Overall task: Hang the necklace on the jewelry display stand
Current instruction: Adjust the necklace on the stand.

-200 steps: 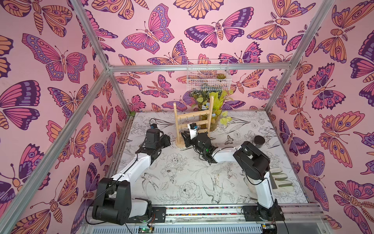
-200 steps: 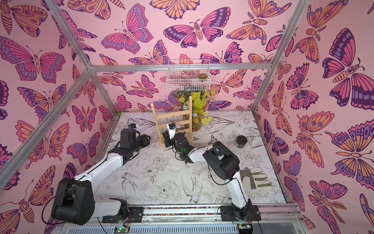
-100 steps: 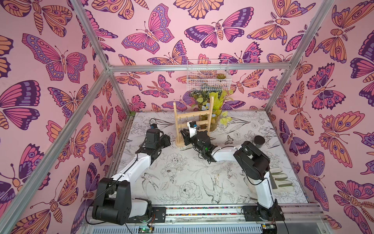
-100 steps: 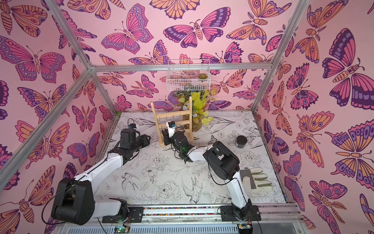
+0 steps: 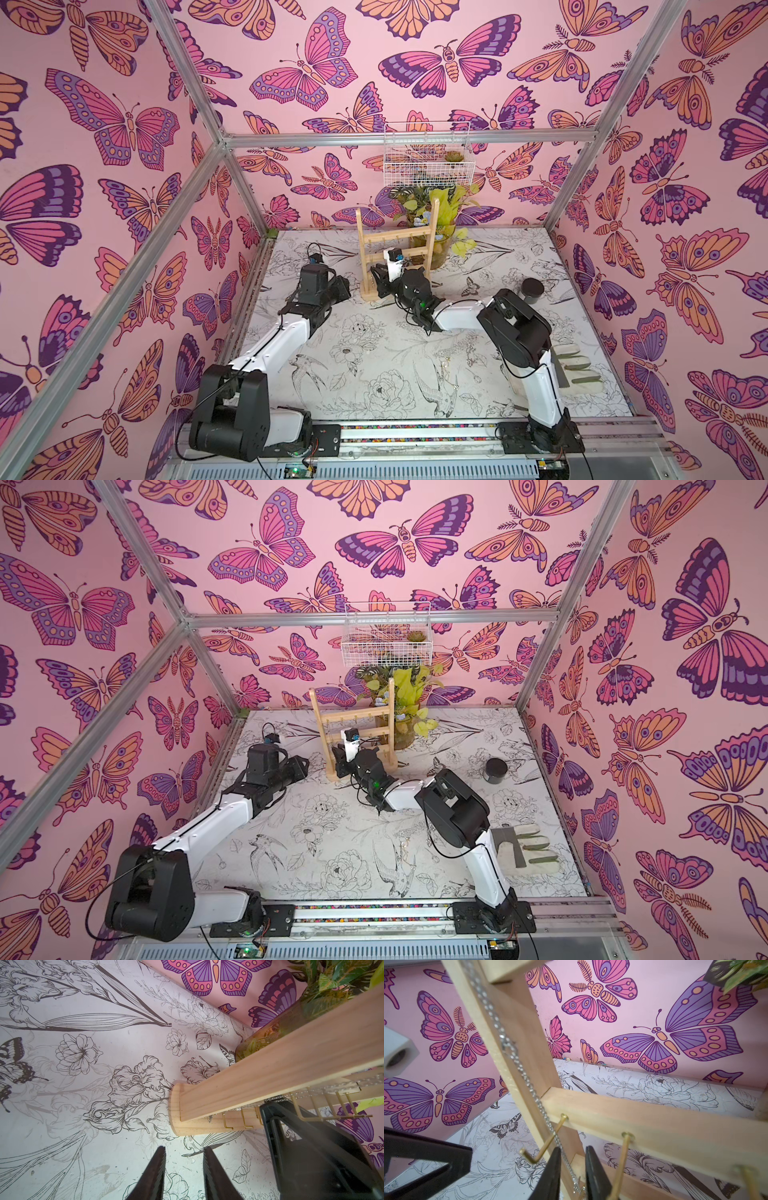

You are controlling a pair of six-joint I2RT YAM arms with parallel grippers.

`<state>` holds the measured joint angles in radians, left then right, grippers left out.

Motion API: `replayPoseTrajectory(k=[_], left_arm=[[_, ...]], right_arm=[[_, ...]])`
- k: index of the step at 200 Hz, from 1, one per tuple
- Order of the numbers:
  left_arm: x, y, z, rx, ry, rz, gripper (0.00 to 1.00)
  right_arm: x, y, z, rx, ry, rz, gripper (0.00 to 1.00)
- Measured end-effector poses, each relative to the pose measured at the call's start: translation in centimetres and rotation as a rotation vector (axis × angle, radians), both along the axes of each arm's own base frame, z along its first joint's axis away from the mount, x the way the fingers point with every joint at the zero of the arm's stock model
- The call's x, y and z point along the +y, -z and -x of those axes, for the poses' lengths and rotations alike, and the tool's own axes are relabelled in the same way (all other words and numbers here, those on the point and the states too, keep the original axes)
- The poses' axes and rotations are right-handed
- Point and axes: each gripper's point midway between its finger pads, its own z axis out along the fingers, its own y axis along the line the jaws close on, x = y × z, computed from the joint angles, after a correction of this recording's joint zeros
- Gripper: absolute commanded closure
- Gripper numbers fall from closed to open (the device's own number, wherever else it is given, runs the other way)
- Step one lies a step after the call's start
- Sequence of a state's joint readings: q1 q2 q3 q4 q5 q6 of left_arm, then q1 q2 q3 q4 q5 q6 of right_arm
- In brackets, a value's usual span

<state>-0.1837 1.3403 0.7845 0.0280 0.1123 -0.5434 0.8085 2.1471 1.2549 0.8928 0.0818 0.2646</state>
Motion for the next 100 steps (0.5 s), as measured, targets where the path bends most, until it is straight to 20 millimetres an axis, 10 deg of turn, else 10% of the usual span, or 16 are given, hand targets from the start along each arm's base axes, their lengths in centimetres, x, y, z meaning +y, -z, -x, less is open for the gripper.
replayPoseTrajectory(k=[100], left_arm=[[0.02,0.24,0.10,0.005,0.000,-0.001,0.67]], right_arm=[[0.05,0.53,-0.59,-0.001,0.023,0.002,0.77]])
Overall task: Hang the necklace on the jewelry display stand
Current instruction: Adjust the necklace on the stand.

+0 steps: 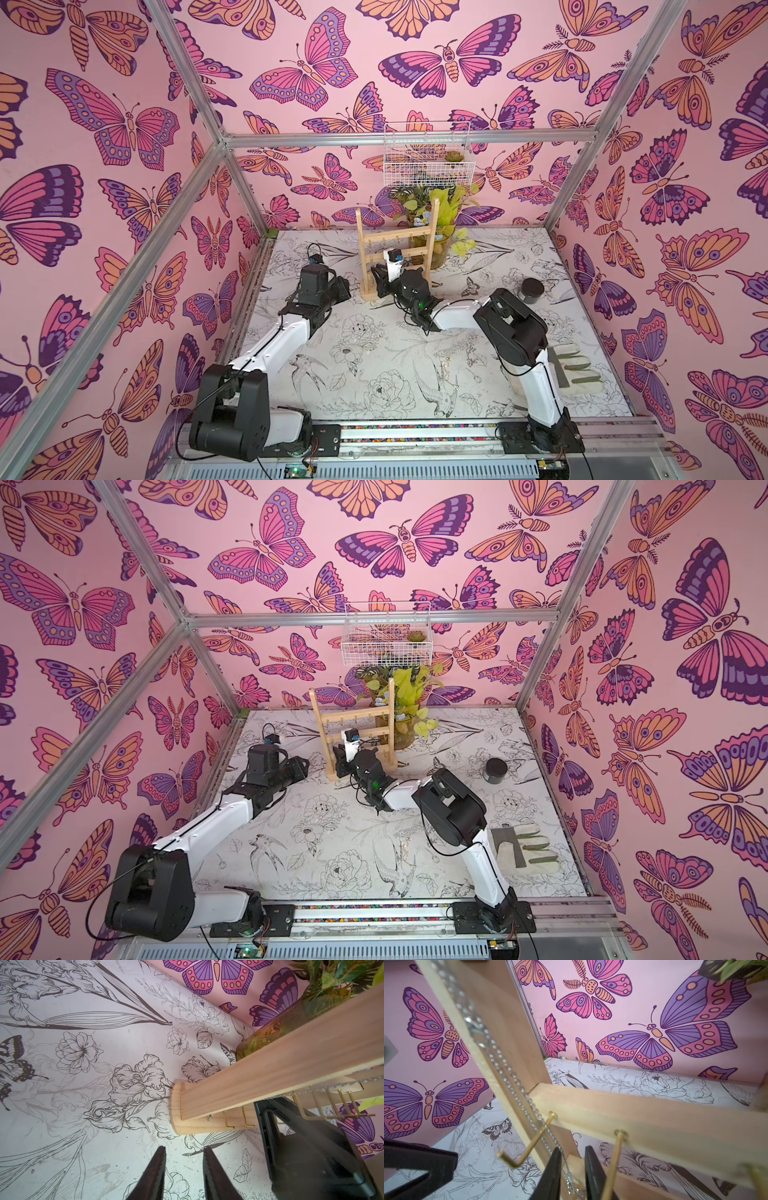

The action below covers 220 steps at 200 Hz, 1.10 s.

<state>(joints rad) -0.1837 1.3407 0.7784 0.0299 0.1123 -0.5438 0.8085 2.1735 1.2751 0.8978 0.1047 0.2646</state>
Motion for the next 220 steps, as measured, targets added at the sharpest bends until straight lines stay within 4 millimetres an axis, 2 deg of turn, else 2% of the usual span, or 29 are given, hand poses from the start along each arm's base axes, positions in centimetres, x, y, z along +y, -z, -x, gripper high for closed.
replayPoseTrajectory(k=[55,93,129,187,220], left_arm=[[0.0,0.2,0.1,0.005,0.000,-0.001,0.67],[0.0,0.2,0.1,0.005,-0.001,-0.001,0.67],[0.0,0.3,0.1,0.006,-0.001,-0.002,0.67],[0.1,0.3,0.1,0.002,-0.004,-0.002,0.67],[0.1,0.1,-0.1,-0.012,-0.004,0.000,0.67]], right_arm=[[0.2,0.6,-0.1,0.004,-0.002,0.004,0.92],[0.3,0.9,0.3,0.003,-0.024,0.001,0.98],[0.0,1.6,1.2,0.023,-0.048,0.016,1.00],[0.3,-0.4,2.4,0.015,-0.107,-0.015,1.00],[0.7,-0.3,2.8,0.030,-0.136,-0.015,1.00]])
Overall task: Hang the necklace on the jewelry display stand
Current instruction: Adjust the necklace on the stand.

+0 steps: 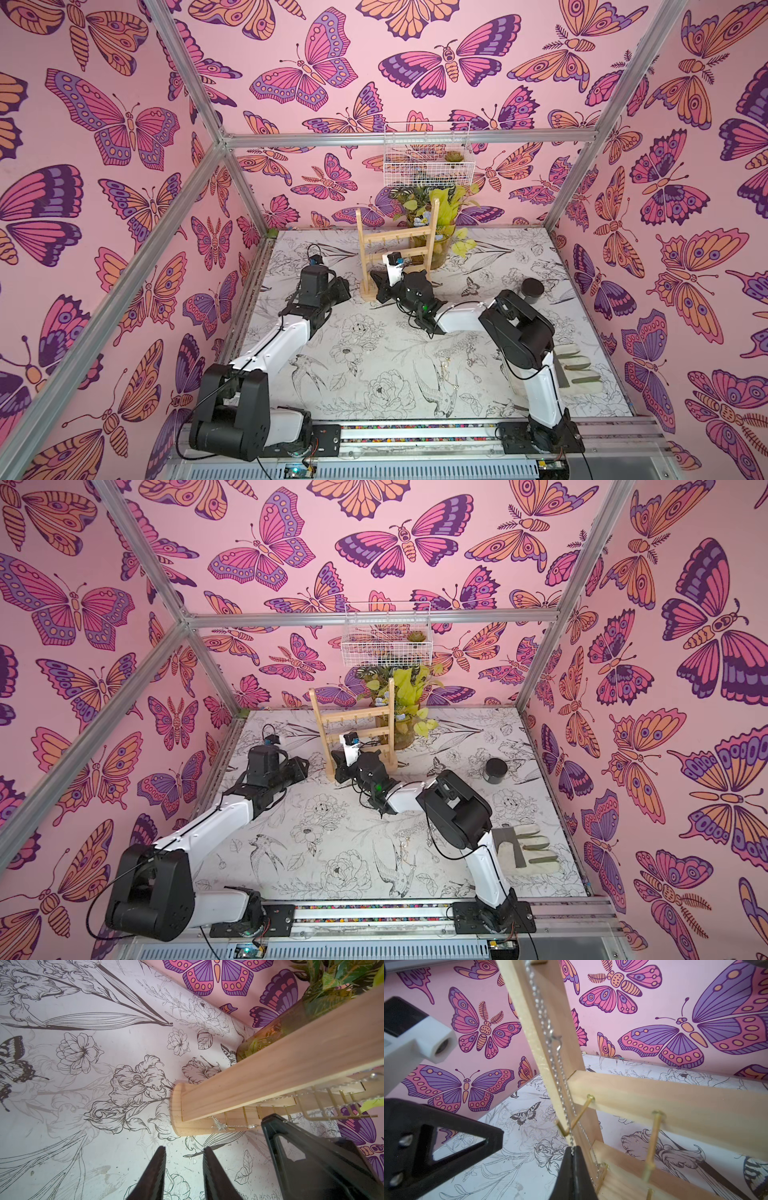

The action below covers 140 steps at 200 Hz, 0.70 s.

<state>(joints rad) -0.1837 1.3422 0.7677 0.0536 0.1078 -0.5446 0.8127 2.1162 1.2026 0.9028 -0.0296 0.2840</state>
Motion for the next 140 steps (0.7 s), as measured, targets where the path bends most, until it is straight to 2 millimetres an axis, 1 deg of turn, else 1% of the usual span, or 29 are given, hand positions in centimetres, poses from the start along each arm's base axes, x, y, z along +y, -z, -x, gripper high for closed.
replayPoseTrajectory(k=[64,108,140], left_arm=[[0.0,0.0,0.0,0.000,-0.003,-0.002,0.67],[0.0,0.0,0.0,0.000,-0.003,-0.002,0.67],[0.0,0.0,0.0,0.000,-0.003,-0.001,0.67]], right_arm=[[0.1,1.1,0.3,0.034,-0.016,0.034,1.00],[-0.9,1.8,0.1,0.044,0.029,0.053,1.00],[-1.1,1.9,-0.1,0.045,0.044,0.056,1.00]])
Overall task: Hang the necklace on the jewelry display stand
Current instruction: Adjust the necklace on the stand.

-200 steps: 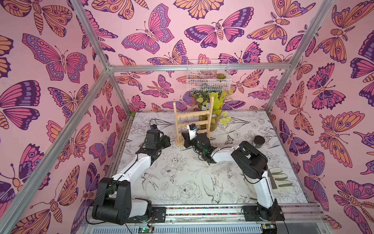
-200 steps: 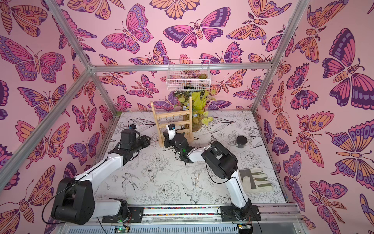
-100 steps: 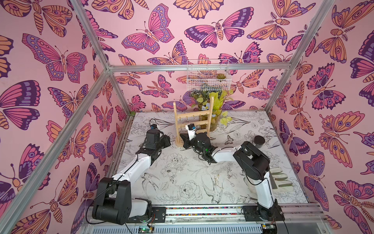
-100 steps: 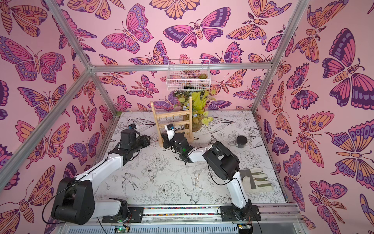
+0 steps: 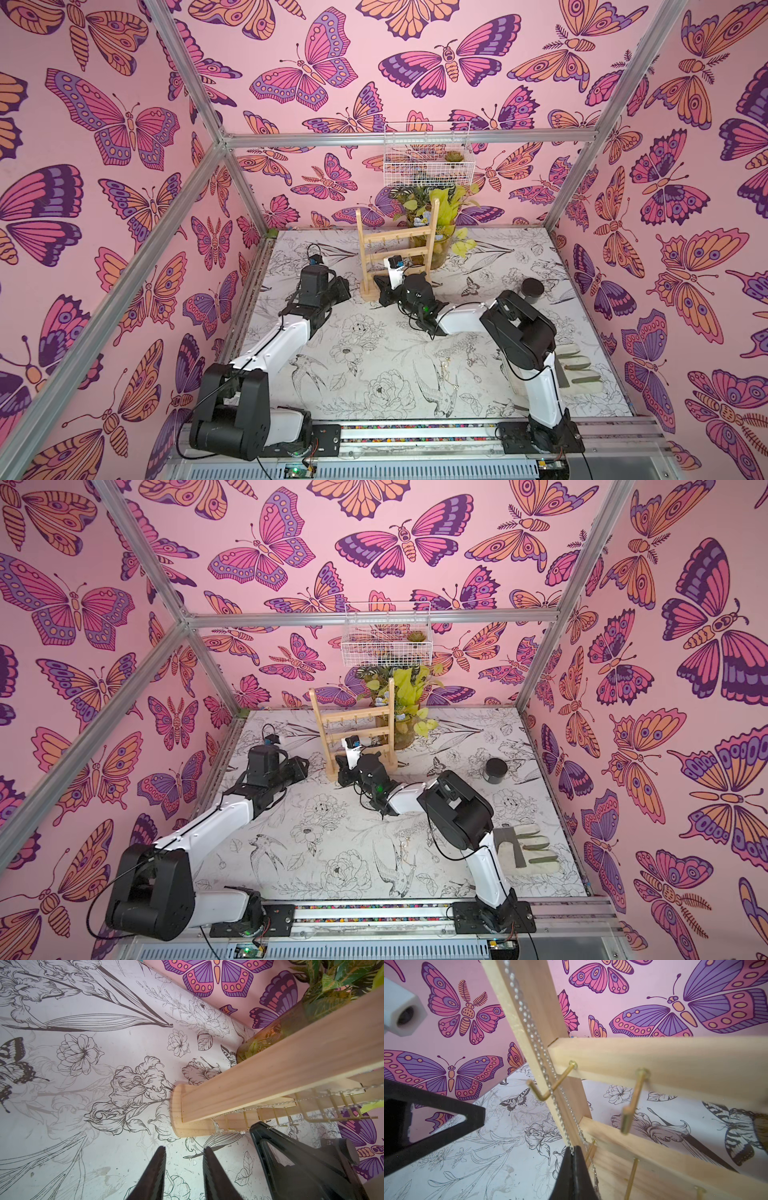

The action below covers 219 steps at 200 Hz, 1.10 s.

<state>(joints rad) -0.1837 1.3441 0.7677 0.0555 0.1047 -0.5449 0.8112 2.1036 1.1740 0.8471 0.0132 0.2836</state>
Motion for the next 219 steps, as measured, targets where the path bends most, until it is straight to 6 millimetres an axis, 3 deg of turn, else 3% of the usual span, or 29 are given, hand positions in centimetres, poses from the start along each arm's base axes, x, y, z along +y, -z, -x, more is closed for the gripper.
replayPoseTrajectory(k=[83,165,219], left_arm=[[0.0,0.0,0.0,0.001,-0.003,0.005,0.67],[-0.2,0.0,0.0,0.001,0.002,0.006,0.67],[-0.3,0.0,0.1,0.001,0.002,0.006,0.67]], right_arm=[[-1.9,0.0,-2.3,-0.003,0.078,-0.001,0.99],[-1.5,0.1,-2.3,0.001,0.064,0.002,0.97],[-1.1,1.3,-2.5,0.026,0.054,0.031,0.97]])
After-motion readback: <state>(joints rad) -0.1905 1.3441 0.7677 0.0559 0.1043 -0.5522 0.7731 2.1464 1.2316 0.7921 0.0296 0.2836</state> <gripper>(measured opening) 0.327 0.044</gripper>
